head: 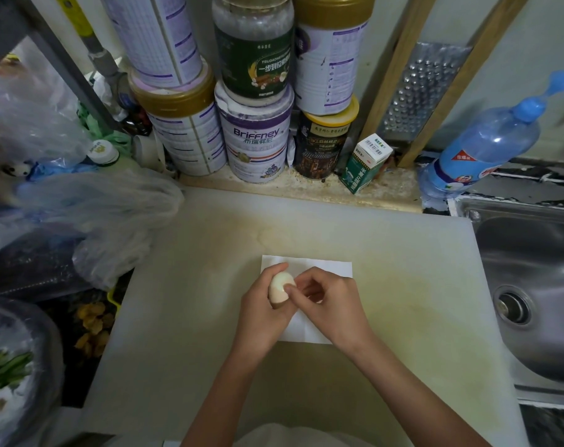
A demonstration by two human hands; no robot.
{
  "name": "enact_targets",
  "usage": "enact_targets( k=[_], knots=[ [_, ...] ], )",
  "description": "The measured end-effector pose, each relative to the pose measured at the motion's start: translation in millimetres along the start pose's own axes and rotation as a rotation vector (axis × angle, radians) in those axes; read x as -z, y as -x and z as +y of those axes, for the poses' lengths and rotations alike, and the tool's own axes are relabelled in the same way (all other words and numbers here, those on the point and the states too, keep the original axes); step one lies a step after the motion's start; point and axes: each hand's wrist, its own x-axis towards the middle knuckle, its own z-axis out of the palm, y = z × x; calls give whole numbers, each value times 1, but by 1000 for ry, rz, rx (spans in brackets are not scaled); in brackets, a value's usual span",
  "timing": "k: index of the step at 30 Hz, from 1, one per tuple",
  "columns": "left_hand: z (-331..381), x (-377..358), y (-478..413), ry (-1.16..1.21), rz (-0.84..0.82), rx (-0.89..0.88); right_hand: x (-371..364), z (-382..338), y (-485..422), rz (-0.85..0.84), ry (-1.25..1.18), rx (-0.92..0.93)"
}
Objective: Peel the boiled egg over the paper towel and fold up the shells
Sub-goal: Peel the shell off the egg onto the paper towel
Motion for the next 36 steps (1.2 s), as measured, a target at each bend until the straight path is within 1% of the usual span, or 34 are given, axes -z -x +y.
enact_targets(
  k=[3,7,9,13,16,27,36],
  knots=[
    [1,-1,1,-45,29,-33,-1,1,1,16,71,45],
    [2,-1,2,-104,53,-59,0,0,0,2,44,50],
    [2,-1,2,-120,55,-63,1,0,0,5,-6,16],
    [0,-1,2,-154,63,-56,2,2,0,20,-130,-114],
    [-3,-4,0,-218,61,-63,1,5,1,41,-162,-190],
    [-4,-13,-5,-427,42,-126,-5,16,9,191,-202,-302],
    [1,-12,-11,-534,27,-217,-4,17,2,211,-343,-431]
  ],
)
